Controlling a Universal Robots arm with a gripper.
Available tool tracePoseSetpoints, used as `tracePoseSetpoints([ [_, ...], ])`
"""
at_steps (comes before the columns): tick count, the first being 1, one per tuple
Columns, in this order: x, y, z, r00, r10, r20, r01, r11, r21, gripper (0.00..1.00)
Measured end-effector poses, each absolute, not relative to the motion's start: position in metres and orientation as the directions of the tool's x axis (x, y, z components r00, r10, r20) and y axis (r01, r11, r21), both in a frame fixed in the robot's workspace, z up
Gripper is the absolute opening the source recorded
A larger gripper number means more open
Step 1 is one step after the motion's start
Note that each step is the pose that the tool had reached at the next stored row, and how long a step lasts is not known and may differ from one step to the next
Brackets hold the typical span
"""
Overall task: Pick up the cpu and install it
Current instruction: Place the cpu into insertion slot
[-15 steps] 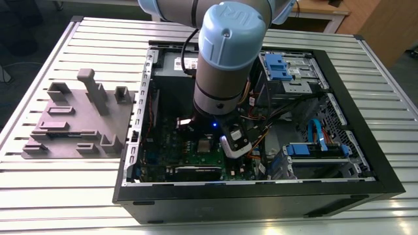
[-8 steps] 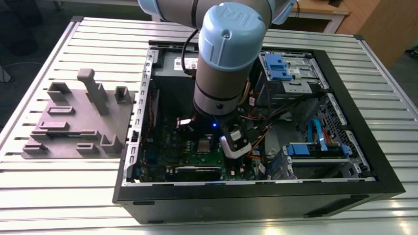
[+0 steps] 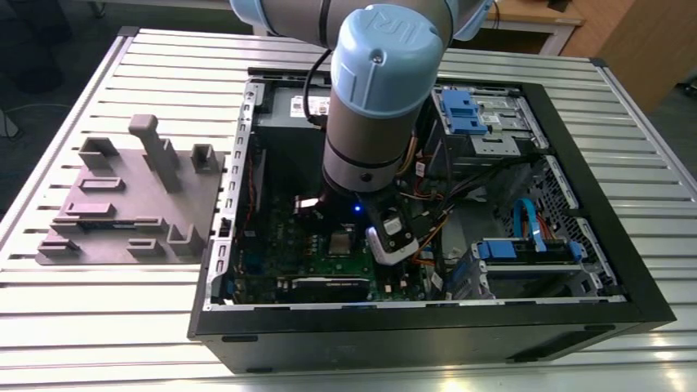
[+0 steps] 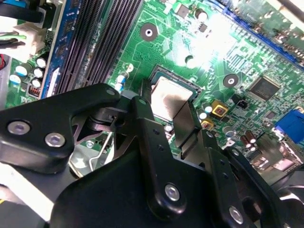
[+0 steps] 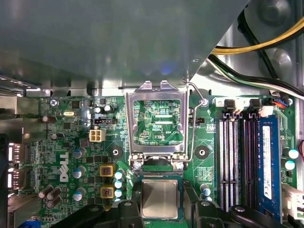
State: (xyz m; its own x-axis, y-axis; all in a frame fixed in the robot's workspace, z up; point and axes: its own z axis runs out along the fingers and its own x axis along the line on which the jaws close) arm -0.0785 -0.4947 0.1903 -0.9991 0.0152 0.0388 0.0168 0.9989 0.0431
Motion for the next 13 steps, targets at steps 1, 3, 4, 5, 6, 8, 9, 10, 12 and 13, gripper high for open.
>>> tracePoseSetpoints([
  [1, -0.0785, -0.4947, 0.1903, -0.999, 0.015, 0.039, 0.017, 0.999, 0.041, 0.43],
  [3, -0.0786, -0.4948, 0.1903, -0.999, 0.016, 0.039, 0.017, 0.999, 0.040, 0.43],
  [4, -0.0786, -0.4948, 0.1904, -0.999, 0.016, 0.039, 0.017, 0.999, 0.040, 0.43],
  [5, -0.0785, -0.4948, 0.1903, -0.999, 0.016, 0.039, 0.017, 0.999, 0.040, 0.43],
  [6, -0.0786, -0.4948, 0.1900, -0.999, 0.016, 0.039, 0.017, 0.999, 0.040, 0.43],
  [8, -0.0786, -0.4949, 0.1888, -0.999, 0.016, 0.039, 0.017, 0.999, 0.040, 0.43],
  [9, -0.0786, -0.4949, 0.1885, -0.999, 0.016, 0.039, 0.017, 0.999, 0.040, 0.43],
  [10, -0.0786, -0.4950, 0.1884, -0.999, 0.016, 0.039, 0.017, 0.999, 0.040, 0.43],
  [12, -0.0786, -0.4948, 0.1880, -0.999, 0.016, 0.039, 0.017, 0.999, 0.040, 0.43],
  [13, -0.0786, -0.4948, 0.1880, -0.999, 0.016, 0.039, 0.017, 0.999, 0.040, 0.43],
])
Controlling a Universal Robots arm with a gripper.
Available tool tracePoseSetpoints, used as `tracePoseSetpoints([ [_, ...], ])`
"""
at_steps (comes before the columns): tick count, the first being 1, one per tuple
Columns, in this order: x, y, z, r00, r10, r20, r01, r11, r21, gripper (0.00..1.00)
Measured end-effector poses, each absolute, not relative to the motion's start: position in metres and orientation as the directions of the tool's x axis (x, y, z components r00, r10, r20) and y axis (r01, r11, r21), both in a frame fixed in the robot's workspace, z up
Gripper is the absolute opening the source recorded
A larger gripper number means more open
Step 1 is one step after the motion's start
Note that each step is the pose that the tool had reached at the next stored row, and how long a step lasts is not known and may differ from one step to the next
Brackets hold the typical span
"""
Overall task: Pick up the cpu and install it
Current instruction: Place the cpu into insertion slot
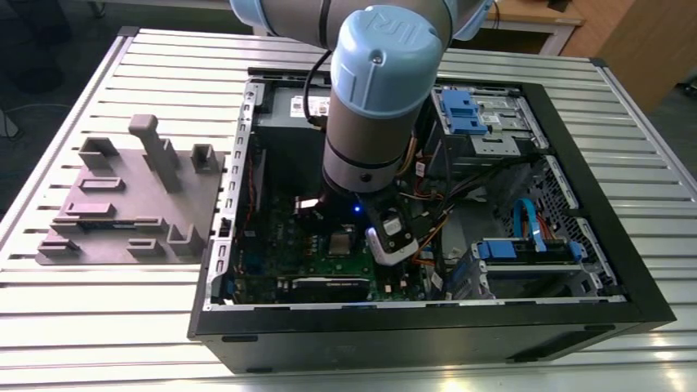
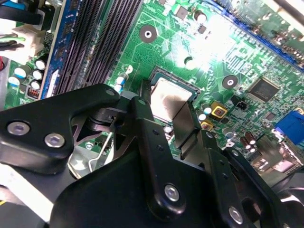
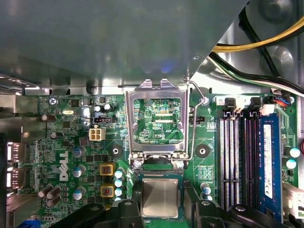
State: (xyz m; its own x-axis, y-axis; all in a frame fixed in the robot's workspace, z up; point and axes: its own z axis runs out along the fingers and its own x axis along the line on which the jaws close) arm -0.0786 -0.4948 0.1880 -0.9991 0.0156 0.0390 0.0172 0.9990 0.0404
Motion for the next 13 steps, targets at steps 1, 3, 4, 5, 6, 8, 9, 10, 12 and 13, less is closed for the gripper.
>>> tracePoseSetpoints([
  [1, -0.0786, -0.4948, 0.1880, -0.999, 0.016, 0.039, 0.017, 0.999, 0.040, 0.43],
  [3, -0.0786, -0.4948, 0.1878, -0.999, 0.016, 0.039, 0.017, 0.999, 0.040, 0.43],
  [4, -0.0785, -0.4948, 0.1876, -0.999, 0.016, 0.039, 0.017, 0.999, 0.041, 0.44],
  [5, -0.0783, -0.4947, 0.1873, -0.999, 0.015, 0.038, 0.017, 0.999, 0.041, 0.44],
  [6, -0.0784, -0.4947, 0.1873, -0.999, 0.015, 0.039, 0.017, 0.999, 0.041, 0.44],
  [8, -0.0785, -0.4948, 0.1874, -0.999, 0.015, 0.039, 0.017, 0.999, 0.041, 0.51],
  [9, -0.0785, -0.4948, 0.1875, -0.999, 0.016, 0.039, 0.017, 0.999, 0.041, 0.51],
  [10, -0.0784, -0.4948, 0.1875, -0.999, 0.016, 0.039, 0.017, 0.999, 0.041, 0.51],
  [12, -0.0778, -0.4947, 0.1886, -0.999, 0.016, 0.043, 0.017, 0.999, 0.041, 0.51],
  [13, -0.0774, -0.4946, 0.1897, -0.999, 0.016, 0.047, 0.018, 0.999, 0.042, 0.51],
])
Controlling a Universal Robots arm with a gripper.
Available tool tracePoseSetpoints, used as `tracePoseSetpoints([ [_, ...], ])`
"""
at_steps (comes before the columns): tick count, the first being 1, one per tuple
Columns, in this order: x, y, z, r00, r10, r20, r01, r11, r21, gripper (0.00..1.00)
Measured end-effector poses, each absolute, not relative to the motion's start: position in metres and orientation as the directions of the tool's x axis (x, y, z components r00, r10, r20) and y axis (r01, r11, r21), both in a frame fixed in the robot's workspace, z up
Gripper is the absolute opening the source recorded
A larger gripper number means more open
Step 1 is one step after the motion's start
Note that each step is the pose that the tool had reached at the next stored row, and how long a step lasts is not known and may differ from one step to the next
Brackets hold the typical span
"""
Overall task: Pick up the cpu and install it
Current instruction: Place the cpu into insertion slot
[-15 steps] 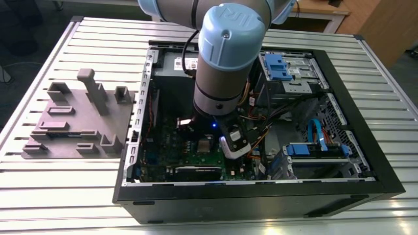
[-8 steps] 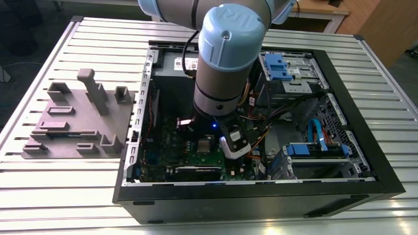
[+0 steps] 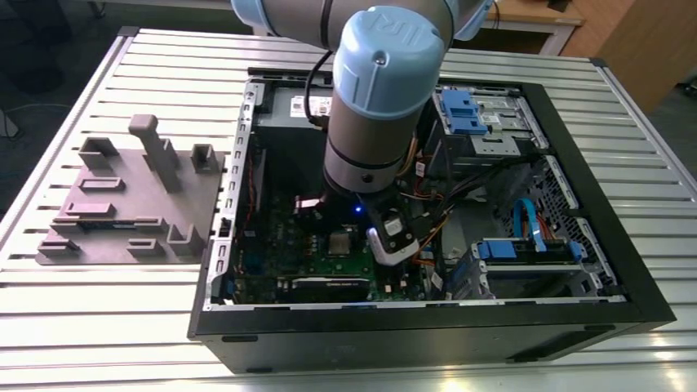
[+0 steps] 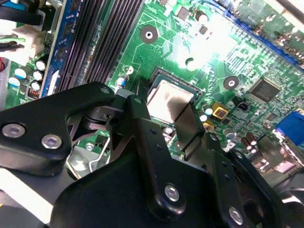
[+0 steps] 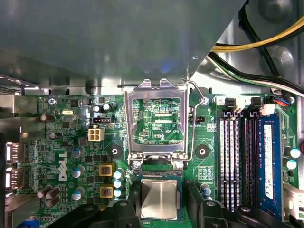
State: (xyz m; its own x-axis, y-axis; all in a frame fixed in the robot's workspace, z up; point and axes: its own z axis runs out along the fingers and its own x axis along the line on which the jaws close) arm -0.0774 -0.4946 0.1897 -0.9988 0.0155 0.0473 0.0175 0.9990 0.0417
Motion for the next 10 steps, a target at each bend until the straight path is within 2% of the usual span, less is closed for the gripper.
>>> tracePoseSetpoints([
  [6, -0.0725, -0.4948, 0.1931, -0.997, 0.016, 0.073, 0.019, 0.999, 0.040, 0.51],
  [10, -0.0705, -0.4949, 0.1932, -0.997, 0.015, 0.075, 0.018, 0.999, 0.040, 0.51],
])
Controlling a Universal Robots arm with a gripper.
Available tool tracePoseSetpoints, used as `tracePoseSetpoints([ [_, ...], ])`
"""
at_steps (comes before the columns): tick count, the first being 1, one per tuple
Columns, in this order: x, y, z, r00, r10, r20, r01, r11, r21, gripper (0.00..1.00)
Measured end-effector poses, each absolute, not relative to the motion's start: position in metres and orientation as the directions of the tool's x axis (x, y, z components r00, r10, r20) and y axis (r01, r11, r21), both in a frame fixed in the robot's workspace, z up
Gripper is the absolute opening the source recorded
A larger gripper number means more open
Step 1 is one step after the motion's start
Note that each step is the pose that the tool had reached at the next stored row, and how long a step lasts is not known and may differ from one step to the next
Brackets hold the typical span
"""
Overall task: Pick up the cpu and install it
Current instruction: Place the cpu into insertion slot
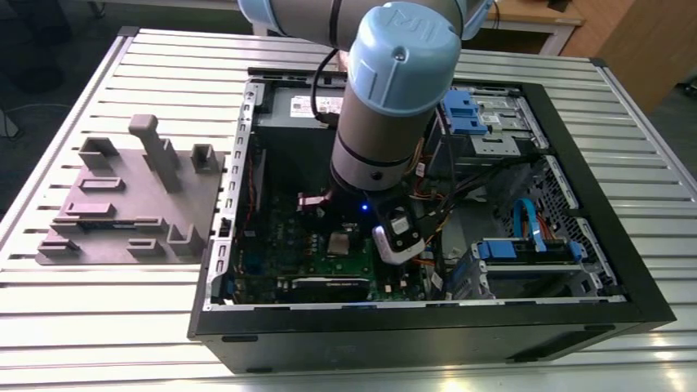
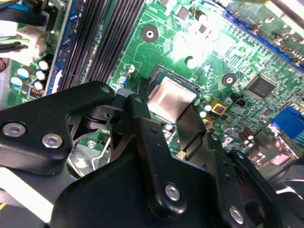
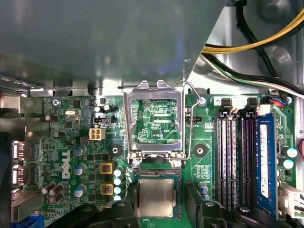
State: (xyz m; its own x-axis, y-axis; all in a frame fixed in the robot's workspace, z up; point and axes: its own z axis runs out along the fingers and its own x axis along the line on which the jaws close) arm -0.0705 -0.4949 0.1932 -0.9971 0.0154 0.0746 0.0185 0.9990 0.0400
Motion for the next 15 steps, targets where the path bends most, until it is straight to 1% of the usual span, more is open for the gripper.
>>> tracePoseSetpoints([
  [13, -0.0703, -0.4957, 0.1922, -0.997, 0.004, 0.075, 0.007, 0.999, 0.040, 0.52],
  [14, -0.0703, -0.4957, 0.1921, -0.997, 0.004, 0.075, 0.007, 0.999, 0.040, 0.58],
  [15, -0.0703, -0.4957, 0.1921, -0.997, 0.004, 0.075, 0.007, 0.999, 0.040, 0.58],
])
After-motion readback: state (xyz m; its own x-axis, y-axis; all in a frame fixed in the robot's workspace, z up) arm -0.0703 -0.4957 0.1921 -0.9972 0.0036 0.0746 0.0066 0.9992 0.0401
